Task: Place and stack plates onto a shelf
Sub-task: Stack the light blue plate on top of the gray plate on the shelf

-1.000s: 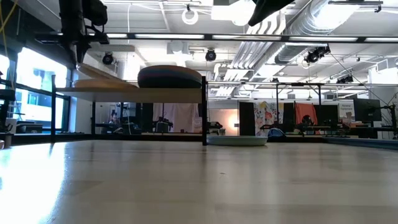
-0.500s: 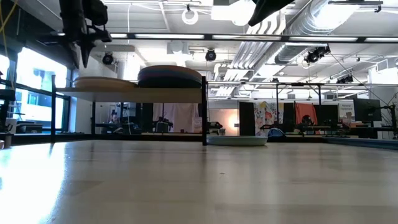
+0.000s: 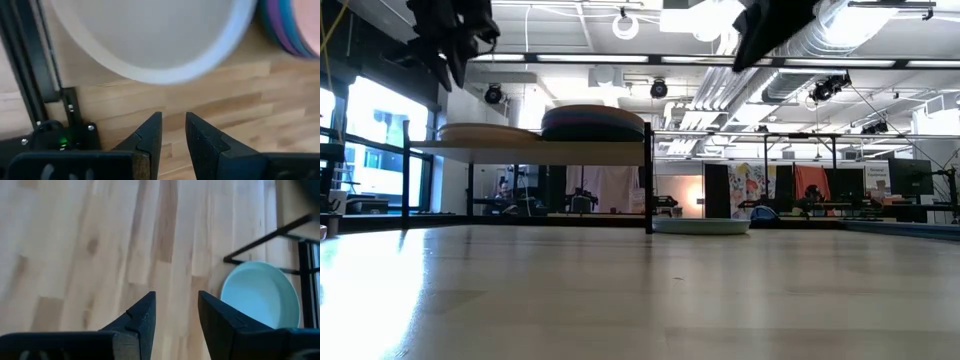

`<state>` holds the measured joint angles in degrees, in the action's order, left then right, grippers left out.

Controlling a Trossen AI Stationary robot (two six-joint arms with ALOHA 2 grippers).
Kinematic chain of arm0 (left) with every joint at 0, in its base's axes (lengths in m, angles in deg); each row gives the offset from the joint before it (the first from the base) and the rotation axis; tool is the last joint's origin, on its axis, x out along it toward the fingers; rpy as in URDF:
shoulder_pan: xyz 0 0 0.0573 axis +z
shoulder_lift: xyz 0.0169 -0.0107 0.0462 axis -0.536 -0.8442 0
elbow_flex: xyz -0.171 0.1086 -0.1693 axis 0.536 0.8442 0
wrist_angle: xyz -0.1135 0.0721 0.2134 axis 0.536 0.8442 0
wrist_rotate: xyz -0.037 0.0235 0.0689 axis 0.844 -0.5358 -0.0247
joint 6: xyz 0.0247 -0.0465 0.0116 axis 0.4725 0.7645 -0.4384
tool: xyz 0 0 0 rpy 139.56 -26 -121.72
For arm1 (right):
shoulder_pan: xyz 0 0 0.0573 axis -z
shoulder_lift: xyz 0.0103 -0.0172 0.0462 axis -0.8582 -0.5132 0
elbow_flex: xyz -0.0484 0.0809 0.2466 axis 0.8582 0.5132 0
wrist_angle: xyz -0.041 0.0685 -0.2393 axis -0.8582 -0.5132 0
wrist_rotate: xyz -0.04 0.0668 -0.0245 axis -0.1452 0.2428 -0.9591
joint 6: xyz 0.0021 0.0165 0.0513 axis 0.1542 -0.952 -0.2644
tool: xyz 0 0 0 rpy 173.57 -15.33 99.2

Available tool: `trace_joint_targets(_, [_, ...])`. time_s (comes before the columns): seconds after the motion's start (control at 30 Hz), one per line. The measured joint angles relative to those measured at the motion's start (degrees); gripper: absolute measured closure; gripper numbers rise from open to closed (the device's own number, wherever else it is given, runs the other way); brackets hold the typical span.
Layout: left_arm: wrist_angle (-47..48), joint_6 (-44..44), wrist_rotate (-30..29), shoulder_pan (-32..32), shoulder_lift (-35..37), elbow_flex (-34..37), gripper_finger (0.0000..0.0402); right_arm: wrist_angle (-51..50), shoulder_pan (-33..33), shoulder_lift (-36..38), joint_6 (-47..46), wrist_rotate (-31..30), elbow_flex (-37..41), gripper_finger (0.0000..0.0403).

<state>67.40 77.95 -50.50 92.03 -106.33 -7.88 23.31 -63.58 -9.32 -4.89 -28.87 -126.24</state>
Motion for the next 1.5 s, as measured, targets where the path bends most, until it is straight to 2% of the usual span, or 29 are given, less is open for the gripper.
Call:
trace_joint_targets(0.17, [-1.03,3.38,-0.06,-8.27,2.75,0.00,0.0327,5.80,3.50,0.00,4.69,0.23,6.59,0.0279])
trace_joint_targets(0.47, [-7.11,11.33,-0.23,-24.57,4.31,-0.02,0.0327,23.92,12.84,0.00,14.23,2.80,16.49,0.0279])
trace_joint_targets(0.63, [-9.98,14.75,-0.75,-32.71,4.10,-0.02,0.0327,28.89,18.26,-0.07,16.95,9.67,21.00,0.0279])
trace_joint_targets(0.73, [-11.07,17.49,-0.98,-36.84,4.12,-0.02,0.0327,31.71,20.33,-0.75,18.20,10.24,23.29,0.0279])
trace_joint_targets(1.13, [-11.28,26.75,-6.91,-51.47,3.40,-0.02,0.0328,36.11,23.49,-11.79,18.45,10.43,23.97,0.0279])
trace_joint_targets(1.5, [-12.77,30.14,-11.72,-60.41,0.55,-0.02,0.0328,37.60,26.30,-17.91,18.40,7.80,23.97,0.0279])
